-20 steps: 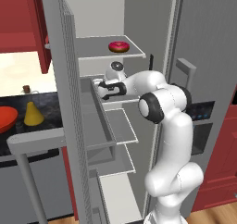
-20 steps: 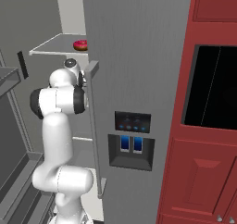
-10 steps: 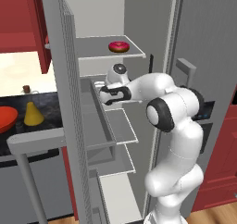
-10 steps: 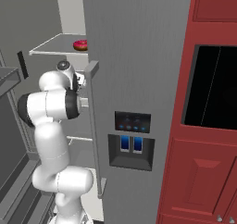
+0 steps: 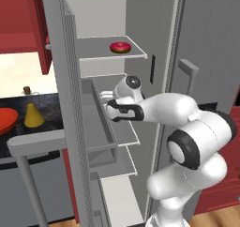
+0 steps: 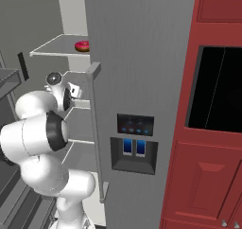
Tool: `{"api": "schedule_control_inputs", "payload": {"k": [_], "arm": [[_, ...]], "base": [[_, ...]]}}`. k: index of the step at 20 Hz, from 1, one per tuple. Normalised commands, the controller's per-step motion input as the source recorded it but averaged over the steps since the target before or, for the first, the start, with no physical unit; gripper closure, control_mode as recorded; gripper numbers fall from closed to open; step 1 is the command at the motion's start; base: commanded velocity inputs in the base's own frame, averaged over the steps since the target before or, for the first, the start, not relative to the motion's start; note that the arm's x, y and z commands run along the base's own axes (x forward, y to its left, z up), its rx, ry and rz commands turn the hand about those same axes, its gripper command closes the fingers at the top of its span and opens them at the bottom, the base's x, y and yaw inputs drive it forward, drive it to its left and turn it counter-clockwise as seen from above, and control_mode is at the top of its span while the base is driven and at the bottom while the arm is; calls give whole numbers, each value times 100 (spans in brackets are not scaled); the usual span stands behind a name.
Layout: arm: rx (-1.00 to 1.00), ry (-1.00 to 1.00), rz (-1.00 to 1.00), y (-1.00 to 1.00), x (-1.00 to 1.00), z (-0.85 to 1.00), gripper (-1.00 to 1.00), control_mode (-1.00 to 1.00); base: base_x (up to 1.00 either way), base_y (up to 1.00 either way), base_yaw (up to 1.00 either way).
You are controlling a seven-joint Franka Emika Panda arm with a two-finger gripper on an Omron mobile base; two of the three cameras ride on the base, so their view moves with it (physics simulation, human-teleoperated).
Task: Retrieve the bottle and the shaker from the cabinet and place them next to the mixing bowl on the counter. Then add garlic from the fridge to the mixing bowl.
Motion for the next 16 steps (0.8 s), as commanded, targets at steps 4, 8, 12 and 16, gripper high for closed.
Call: {"api": "schedule_control_inputs", "payload": {"k": [4, 8, 12, 16], "arm": [[2, 0, 0, -21, -72, 77, 100, -100], [0, 0, 0, -29, -78, 79, 100, -100], [0, 0, -3, -25, -80, 82, 100, -100], [-3, 0, -7, -35, -81, 71, 100, -100]], "base": [[0, 0, 0], [0, 0, 0], [0, 0, 0], [0, 0, 0]]}}
